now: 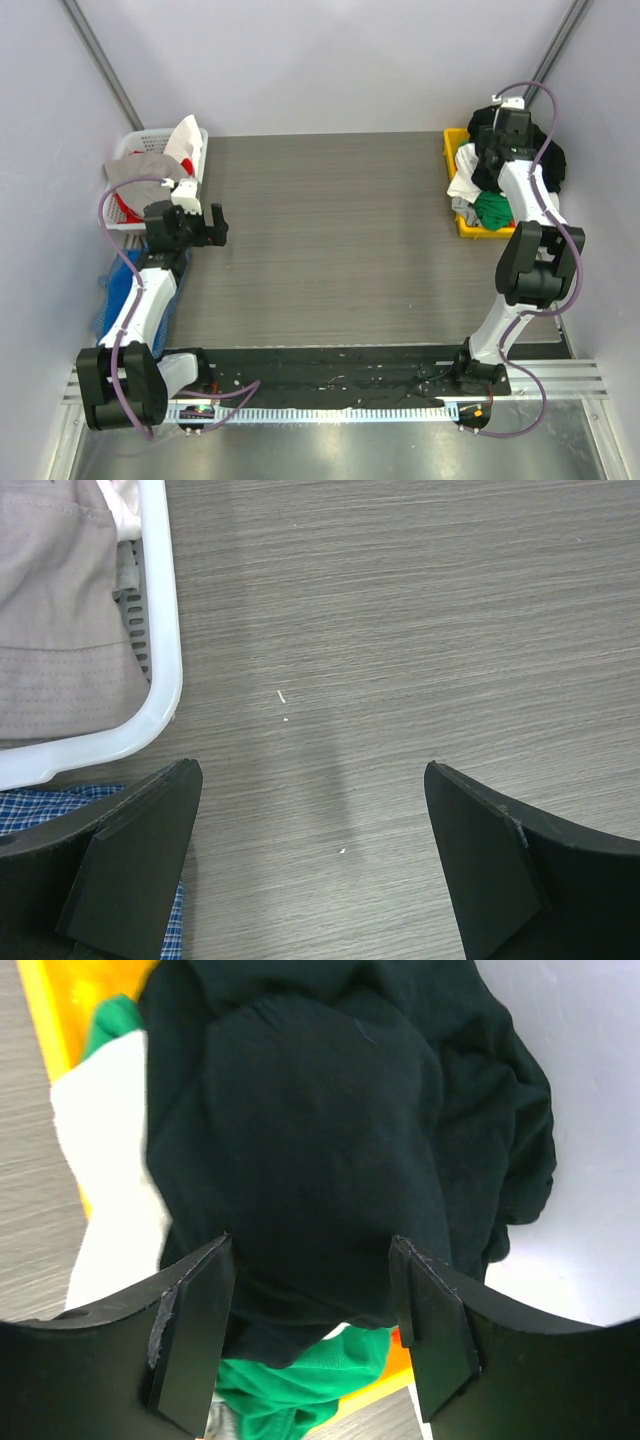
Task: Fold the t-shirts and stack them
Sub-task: Grab crumpled tshirt from bin with the right arm
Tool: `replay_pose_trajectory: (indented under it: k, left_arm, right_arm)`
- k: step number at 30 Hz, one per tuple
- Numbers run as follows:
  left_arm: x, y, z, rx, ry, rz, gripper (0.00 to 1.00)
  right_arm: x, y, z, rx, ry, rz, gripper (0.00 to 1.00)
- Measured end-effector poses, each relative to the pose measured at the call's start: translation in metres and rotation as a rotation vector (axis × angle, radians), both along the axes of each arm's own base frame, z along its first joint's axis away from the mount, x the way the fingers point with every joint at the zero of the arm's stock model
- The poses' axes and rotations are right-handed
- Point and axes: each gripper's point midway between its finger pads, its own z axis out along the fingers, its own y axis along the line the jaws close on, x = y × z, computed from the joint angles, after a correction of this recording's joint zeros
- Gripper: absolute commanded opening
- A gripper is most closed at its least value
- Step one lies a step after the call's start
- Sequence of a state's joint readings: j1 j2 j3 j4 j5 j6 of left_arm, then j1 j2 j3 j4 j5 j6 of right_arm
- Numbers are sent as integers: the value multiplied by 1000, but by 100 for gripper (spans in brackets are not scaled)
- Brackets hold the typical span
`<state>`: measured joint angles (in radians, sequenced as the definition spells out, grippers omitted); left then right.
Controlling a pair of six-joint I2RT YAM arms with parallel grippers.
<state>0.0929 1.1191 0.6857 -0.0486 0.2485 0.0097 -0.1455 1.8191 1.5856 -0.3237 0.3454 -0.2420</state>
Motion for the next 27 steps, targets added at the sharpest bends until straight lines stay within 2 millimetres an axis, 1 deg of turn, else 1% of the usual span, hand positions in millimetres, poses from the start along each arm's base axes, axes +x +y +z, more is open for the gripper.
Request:
replay_pose_trajectory:
  k: [2,3,5,6,9,11,14,17,19,20,21,23,25,26,27]
  left_arm:
    - [0,0,-1,1,2,2,100]
    - [0,1,-1,1,4,3,100]
    - [0,1,-2,1,6,3,100]
    - [0,1,-2,1,7,3,100]
    - [0,1,-2,1,6,4,100]
    - [0,1,-2,1,7,4,100]
    - [0,1,-2,2,6,4,100]
    - [0,1,-2,1,7,4,100]
    - [1,1,-4,1,12,4,100]
    - [1,1,-5,0,14,4,100]
    - [1,1,-6,0,18,4,100]
    - [2,1,-9,-1,25,4,100]
    - [2,1,-10,-1,29,4,100]
    - [2,1,-10,-1,29,4,100]
    - [2,1,-10,0,29,4,100]
  right_arm:
    - [-1,-5,-4,0,12,-7,53]
    - [-1,-8,-6,0,17,-9,31]
    - [-1,-10,-10,-1,28,-8,10]
    - [0,-10,-13,2,35,-6,1]
    - [3,-7,-18,23,50,6,1]
    - [5,-2,-16,51,58,22,1]
    - [8,8,-4,86,51,55,1]
    - [9,27,18,101,37,101,1]
    - [8,54,41,96,27,161,1]
    - [8,71,56,88,14,201,1]
    - [8,93,74,83,-1,251,1]
    - [5,143,115,78,-57,367,1]
    - [-6,191,155,84,-117,490,1]
    - [-15,216,174,89,-151,556,1]
    - [-24,233,185,95,-171,606,1]
